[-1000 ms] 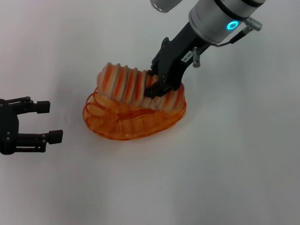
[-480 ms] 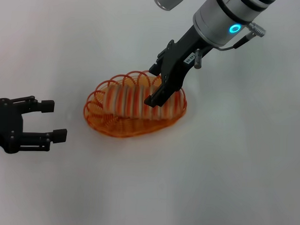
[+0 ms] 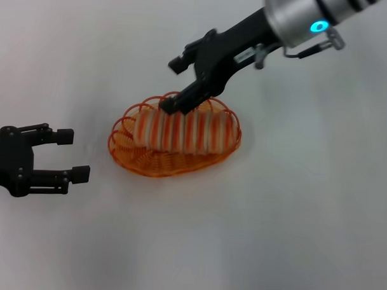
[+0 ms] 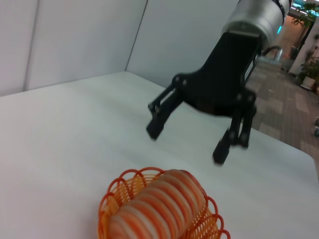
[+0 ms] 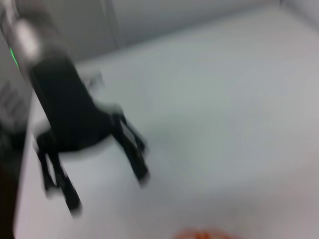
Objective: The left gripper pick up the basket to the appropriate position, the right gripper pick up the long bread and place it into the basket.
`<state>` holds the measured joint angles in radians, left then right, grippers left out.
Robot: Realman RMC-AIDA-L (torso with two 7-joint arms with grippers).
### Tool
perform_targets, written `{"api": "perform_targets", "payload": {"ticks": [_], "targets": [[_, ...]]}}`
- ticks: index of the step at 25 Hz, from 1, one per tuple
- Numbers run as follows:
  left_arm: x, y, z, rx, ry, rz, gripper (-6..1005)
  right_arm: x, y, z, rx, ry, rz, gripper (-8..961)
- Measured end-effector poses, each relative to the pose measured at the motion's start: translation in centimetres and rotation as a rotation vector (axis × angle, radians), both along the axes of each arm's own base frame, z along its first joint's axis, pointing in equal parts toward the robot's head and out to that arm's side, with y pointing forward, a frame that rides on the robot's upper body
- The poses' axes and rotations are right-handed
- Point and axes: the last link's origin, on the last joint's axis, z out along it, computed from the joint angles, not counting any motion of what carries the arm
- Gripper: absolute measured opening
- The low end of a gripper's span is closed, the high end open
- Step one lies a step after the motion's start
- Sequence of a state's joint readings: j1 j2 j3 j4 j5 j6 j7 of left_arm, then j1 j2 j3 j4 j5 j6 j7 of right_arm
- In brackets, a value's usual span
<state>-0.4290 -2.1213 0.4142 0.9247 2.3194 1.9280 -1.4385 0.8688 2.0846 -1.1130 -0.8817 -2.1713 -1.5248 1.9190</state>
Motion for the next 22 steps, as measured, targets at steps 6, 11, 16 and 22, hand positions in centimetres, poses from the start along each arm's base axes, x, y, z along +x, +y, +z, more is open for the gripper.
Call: {"api": "perform_targets", "payload": {"ticks": [6,11,16,22], "targets": [[-0.1,0.1,-0.1,0.002,0.002,0.002,886,3.8,-2.2,2.7,0.052,0.296,-0.048,951],[-0.2,-0.1,-0.3,-0.003,0.001,0.011,886,8.8,-5.2,3.5,0.130,0.390,-0.103,951],[-0.8,-0.6,-0.8,-0.011,-0.016,0.046,886,12.6,-8.5,3.0,0.163,0.442,-0.157,951],[-1.5,-1.4,-1.7,-0.019,-0.037,0.097,886,15.3,-11.6,2.0,0.161,0.475,-0.172,951]]}}
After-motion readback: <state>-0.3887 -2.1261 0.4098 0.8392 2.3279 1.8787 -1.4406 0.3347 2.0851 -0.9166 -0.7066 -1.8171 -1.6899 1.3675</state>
